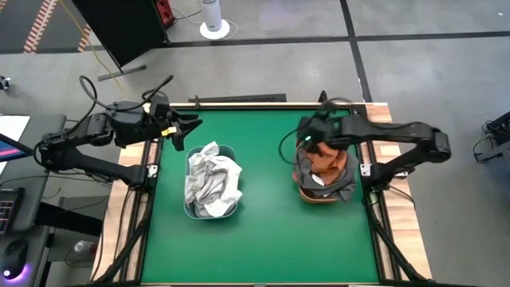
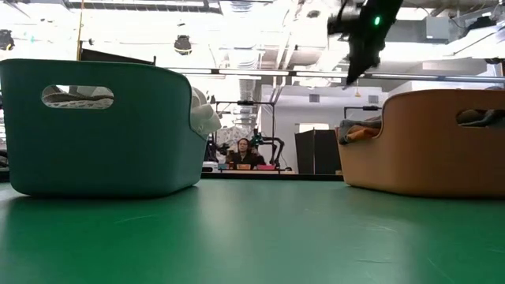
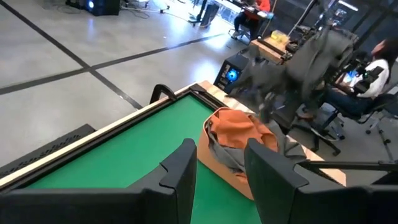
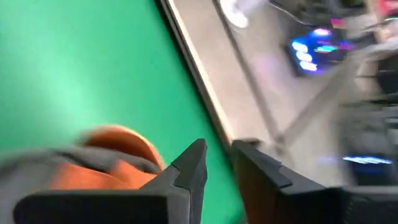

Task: Sort towels by color in basket
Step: Put the orange towel into the orange bin

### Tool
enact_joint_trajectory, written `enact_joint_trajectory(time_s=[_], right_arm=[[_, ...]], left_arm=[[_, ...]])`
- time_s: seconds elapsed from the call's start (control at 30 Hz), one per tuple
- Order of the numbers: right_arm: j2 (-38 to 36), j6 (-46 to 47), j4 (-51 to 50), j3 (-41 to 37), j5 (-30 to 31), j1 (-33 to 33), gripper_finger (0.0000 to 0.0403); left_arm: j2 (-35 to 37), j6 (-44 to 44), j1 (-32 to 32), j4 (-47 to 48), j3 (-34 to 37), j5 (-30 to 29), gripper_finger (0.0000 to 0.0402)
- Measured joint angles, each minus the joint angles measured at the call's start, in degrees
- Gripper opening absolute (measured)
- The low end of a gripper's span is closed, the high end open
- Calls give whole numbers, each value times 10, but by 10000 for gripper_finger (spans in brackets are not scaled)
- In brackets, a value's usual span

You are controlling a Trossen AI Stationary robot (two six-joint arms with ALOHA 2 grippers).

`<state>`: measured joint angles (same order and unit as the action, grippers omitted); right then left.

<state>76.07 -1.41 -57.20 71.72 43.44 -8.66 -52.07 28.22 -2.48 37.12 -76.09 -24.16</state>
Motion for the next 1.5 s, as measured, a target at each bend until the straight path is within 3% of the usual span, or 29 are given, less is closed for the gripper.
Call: enact_joint_trajectory(time_s=[0.1,0.2,0.33,0.43,0.63,0.8,0.93,1.1,1.27,1.5], right_arm=[[-63,39,42,-1,-113,-14,116],[-136,91,93,-38,-204,-27,116],[-238,131,154,-120,-221,-25,116],[-316,156,214,-181,-260,-18,116],[-424,209,307,-264,-303,4,116],[-490,215,338,-287,-307,30,116],[-549,216,332,-289,-308,43,116],[-627,252,285,-289,-308,44,116],[-669,358,171,-283,-303,44,116],[-579,438,-123,-196,-345,45,116]], left_arm=[[0,-17,1,7,0,0,125],[0,-93,26,-21,2,-2,125],[15,-187,64,-129,30,2,118],[23,-200,67,-168,66,16,108],[51,-144,64,-326,216,78,78],[109,-91,63,-463,346,72,49],[166,-53,64,-512,429,46,29],[227,-11,63,-516,492,27,11],[250,5,63,-519,507,20,7],[256,33,63,-516,507,8,8]])
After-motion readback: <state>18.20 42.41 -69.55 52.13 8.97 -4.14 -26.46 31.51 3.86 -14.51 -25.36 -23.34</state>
